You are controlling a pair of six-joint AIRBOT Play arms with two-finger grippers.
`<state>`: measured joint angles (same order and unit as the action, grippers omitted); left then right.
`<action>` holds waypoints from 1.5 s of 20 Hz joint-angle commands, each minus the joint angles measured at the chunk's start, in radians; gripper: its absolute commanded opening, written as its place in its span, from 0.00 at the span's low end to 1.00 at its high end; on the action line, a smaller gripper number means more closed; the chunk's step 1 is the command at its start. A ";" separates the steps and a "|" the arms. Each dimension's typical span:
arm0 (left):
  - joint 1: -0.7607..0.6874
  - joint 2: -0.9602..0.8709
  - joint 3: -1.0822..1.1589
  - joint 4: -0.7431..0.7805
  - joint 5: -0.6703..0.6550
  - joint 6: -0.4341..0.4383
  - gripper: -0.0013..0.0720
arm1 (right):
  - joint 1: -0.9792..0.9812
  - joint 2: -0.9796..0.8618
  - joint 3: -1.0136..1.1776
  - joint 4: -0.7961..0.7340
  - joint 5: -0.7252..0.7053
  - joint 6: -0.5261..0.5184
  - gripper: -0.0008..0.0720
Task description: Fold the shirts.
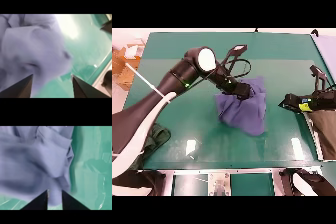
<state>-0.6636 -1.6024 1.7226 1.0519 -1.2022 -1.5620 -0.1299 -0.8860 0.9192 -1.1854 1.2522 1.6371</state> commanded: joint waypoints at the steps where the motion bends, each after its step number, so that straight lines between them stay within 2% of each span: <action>1: 0.056 -0.012 0.025 -0.022 -0.165 0.046 0.76 | -0.074 -0.023 0.062 0.008 0.014 0.000 0.47; 2: 0.112 0.014 0.024 -0.014 -0.212 0.046 0.76 | -0.114 -0.051 0.097 0.010 0.022 -0.009 0.67; 3: 0.167 0.040 0.019 -0.004 -0.243 0.044 0.76 | -0.153 -0.099 0.133 0.034 0.030 -0.042 0.70; 5: 0.271 0.089 -0.036 -0.006 -0.311 0.020 0.76 | -0.181 -0.231 0.185 0.109 0.031 -0.096 0.70; 7: 0.311 0.134 -0.182 -0.016 -0.304 0.018 0.77 | -0.179 -0.387 0.233 0.135 0.031 -0.103 0.70; 8: 0.311 0.153 -0.285 -0.029 -0.242 0.018 0.77 | -0.176 -0.473 0.259 0.162 0.031 -0.105 0.70; 9: 0.303 0.161 -0.389 -0.071 -0.161 0.018 0.86 | -0.171 -0.553 0.285 0.184 0.030 -0.106 0.70; 10: 0.291 0.162 -0.502 -0.138 -0.058 0.019 1.00 | -0.169 -0.637 0.312 0.214 0.030 -0.126 0.70; 12: 0.269 0.160 -0.689 -0.270 0.177 0.058 1.00 | -0.162 -0.775 0.358 0.309 0.031 -0.158 0.70; 14: 0.264 0.144 -0.772 -0.426 0.369 0.149 1.00 | -0.147 -0.892 0.421 0.391 0.030 -0.174 0.69; 16: 0.264 0.094 -0.773 -0.509 0.428 0.214 0.98 | -0.118 -0.980 0.495 0.412 0.030 -0.179 0.69; 20: 0.262 -0.016 -0.773 -0.581 0.401 0.232 0.98 | -0.084 -1.058 0.599 0.412 -0.014 -0.175 0.68; 21: 0.262 -0.026 -0.773 -0.625 0.401 0.262 0.92 | -0.080 -1.063 0.613 0.417 -0.031 -0.175 0.64; 22: 0.262 -0.027 -0.772 -0.658 0.406 0.291 0.55 | -0.078 -1.064 0.624 0.419 -0.053 -0.175 0.49; 23: 0.262 -0.027 -0.764 -0.692 0.404 0.332 0.11 | -0.077 -1.064 0.638 0.419 -0.059 -0.176 0.37; 24: 0.262 -0.024 -0.752 -0.714 0.395 0.361 0.05 | -0.077 -1.063 0.654 0.420 -0.051 -0.181 0.08; 25: 0.262 -0.021 -0.732 -0.724 0.378 0.369 0.05 | -0.077 -1.063 0.672 0.419 -0.036 -0.185 0.04; 27: 0.265 0.009 -0.663 -0.716 0.364 0.379 0.05 | -0.077 -1.055 0.731 0.423 0.002 -0.202 0.03; 30: 0.283 0.114 -0.488 -0.600 0.328 0.374 0.05 | -0.079 -0.992 0.871 0.454 0.055 -0.207 0.03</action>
<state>-0.3946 -1.5551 1.1122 0.3889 -0.8413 -1.2049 -0.2092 -1.9175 1.6814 -0.7605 1.2594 1.4418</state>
